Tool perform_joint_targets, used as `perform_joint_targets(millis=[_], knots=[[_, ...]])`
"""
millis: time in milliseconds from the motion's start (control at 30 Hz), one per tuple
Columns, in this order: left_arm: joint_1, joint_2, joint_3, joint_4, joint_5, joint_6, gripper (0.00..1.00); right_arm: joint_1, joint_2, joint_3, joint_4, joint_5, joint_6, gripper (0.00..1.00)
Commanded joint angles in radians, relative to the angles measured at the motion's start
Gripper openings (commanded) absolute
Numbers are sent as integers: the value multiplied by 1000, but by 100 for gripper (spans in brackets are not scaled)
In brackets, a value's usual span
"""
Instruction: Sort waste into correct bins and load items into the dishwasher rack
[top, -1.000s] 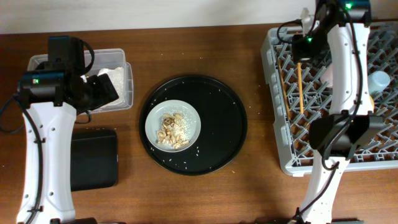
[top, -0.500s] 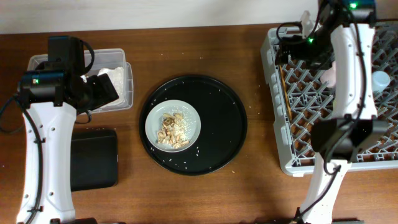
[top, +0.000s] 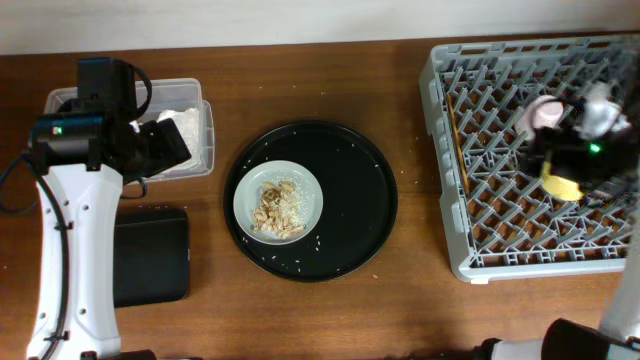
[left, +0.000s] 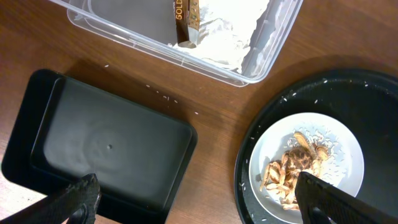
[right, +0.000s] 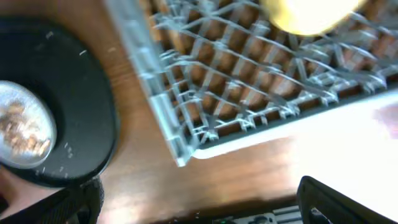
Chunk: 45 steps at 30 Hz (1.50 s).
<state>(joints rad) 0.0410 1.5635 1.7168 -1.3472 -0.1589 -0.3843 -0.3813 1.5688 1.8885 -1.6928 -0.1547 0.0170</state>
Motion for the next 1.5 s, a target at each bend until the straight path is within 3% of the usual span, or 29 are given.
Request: perform_joint_targets(millis=[0,367,400,467,533,667,767,800,900,967,1033,1133,1200,1267,1467], knots=[[1,-3,-2,0,-11,15,99,-115,-19,-55,-6,-14,3,98],[1,-3,-2,4,-10,11,99,-130,-17,-61,-4,-17,3,98],[1,-2,-2,8,35,-11,99,-130,-17,-61,-2,-17,3,98],[1,-2,-2,-12,438,-105,99,-130,-17,-61,-2,-17,3,98],[1,-3,-2,-27,609,-105,99,-130,-16,-61,-2,-17,3,98],[-45,-2,-2,-76,661,-56,99,-130,-16,-61,-2,-17,3,98],[-255,0,-2,-84,520,-40,99,-130,-16,-61,-2,-17,3,98],[-357,0,-2,-68,410,-72,99,-130,-16,-61,-2,-17,3,98],[-490,0,-2,-39,320,-73,99,-130,-16,-61,-2,-17,3,98],[-543,2,-2,9,299,-109,99,-130,-16,-61,-2,-17,3,98],[-597,34,-14,76,167,-110,99,-130,-16,-61,-2,-17,3,98],[-661,128,-28,80,100,-209,99,-130,-16,-61,-2,-17,3,98],[-691,203,-28,80,39,-257,90,-130,-16,-61,-2,-17,3,98],[-714,290,-28,86,-32,-337,72,-130,-16,-61,-2,-17,3,98],[-746,499,-28,169,-55,-356,70,-130,-16,-61,-2,-17,3,98]])
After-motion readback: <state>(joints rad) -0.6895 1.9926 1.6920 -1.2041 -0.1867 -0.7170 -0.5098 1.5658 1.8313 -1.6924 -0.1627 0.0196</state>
